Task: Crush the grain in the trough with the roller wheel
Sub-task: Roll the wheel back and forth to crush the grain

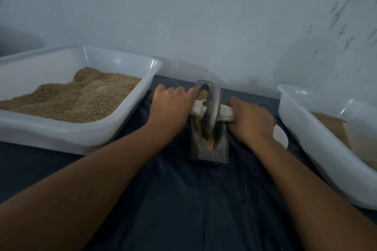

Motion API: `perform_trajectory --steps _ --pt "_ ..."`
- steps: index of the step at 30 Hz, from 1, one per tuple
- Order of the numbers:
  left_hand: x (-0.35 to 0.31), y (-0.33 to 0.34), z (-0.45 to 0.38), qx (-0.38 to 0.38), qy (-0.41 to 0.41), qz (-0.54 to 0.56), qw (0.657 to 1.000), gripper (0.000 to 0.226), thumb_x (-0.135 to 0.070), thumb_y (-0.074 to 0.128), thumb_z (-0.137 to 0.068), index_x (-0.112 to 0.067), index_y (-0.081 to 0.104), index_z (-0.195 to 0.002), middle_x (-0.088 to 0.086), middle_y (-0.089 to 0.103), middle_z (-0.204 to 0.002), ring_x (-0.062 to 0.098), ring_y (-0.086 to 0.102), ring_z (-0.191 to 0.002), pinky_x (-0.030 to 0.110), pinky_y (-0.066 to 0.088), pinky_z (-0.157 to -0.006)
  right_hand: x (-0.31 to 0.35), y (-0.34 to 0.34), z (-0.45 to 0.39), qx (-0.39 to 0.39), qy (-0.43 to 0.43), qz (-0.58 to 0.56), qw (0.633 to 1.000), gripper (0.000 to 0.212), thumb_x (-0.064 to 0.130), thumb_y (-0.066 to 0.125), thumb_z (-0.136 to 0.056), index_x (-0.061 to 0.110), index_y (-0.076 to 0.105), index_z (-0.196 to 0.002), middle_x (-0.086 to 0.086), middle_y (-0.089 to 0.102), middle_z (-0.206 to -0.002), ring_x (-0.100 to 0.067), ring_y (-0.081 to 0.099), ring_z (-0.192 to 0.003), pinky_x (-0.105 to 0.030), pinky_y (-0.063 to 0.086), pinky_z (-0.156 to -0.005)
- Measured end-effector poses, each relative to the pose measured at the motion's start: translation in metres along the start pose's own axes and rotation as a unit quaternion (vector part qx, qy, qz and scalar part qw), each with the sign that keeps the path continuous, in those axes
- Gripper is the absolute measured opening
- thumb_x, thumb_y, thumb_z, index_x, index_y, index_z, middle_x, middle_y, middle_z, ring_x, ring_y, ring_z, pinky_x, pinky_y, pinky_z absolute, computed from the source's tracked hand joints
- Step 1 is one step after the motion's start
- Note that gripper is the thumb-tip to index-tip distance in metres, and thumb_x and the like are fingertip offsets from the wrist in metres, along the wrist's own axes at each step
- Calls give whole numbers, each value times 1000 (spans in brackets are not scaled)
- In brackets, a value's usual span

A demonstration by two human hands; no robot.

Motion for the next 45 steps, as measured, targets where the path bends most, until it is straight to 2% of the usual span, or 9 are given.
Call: perform_trajectory --steps 9,13,20,28,32,34,38,40,45 --pt "1 -5 7 11 -9 4 1000 25 -21 66 -83 -24 48 -99 -2 59 -84 21 59 -72 34 30 -68 4 -8 5 2 -4 9 1000 26 34 68 -80 27 43 -81 13 30 -60 -7 21 -48 -27 8 -51" --pt "1 -4 5 14 -9 4 1000 26 -21 67 -82 -24 48 -98 -2 59 -84 21 59 -73 34 31 -68 3 -6 4 9 -3 9 1000 24 36 66 -83 27 43 -83 12 37 -64 -15 34 -52 -28 11 -50" --pt "0 2 0 2 4 -2 1000 24 -20 67 -83 -24 49 -98 -2 58 -77 20 55 -65 34 31 -66 -2 4 2 2 16 12 1000 19 35 65 -84 26 48 -82 12 34 -57 -7 26 -47 -26 10 -49" --pt "1 14 -11 10 6 6 1000 17 -22 64 -86 -23 48 -94 -4 53 -74 18 47 -62 35 29 -66 -7 16 -13 24 26 4 999 19 41 63 -86 29 49 -85 11 41 -60 -9 34 -51 -25 20 -48" --pt "2 19 -16 1 4 14 1000 19 -20 58 -89 -25 41 -89 -3 51 -75 19 42 -61 35 28 -68 -9 23 -23 68 38 -4 997 16 42 59 -86 30 48 -86 6 50 -67 -17 43 -58 -30 38 -55" --pt "3 21 -17 0 2 15 1000 21 -17 56 -90 -25 37 -87 -3 47 -74 20 41 -61 36 28 -68 -11 25 -28 85 37 0 996 15 43 59 -84 31 48 -86 6 53 -71 -19 48 -61 -32 41 -57" --pt "4 22 -21 -9 8 19 1000 18 -14 51 -91 -24 37 -87 0 53 -75 24 50 -63 36 28 -68 -13 27 -36 96 18 6 995 17 43 60 -84 31 49 -86 8 49 -70 -18 43 -60 -28 29 -52" --pt "4 23 -23 -11 8 25 1000 18 -12 49 -91 -24 37 -86 1 55 -75 23 47 -61 36 28 -68 -14 28 -40 100 12 5 995 15 43 60 -85 34 49 -85 11 46 -69 -16 38 -58 -27 25 -51" --pt "5 29 -28 -16 3 26 1000 12 -12 49 -92 -22 45 -88 0 46 -72 20 39 -60 35 28 -67 -15 30 -49 127 -3 -3 992 12 41 62 -83 36 56 -93 7 55 -77 -23 50 -69 -28 29 -53"
Point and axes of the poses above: each hand's wrist, its own z-axis away from the middle knuckle, its own y-axis out of the palm, x = y × z, the point moved 3 cm from there along -z, towards the middle knuckle
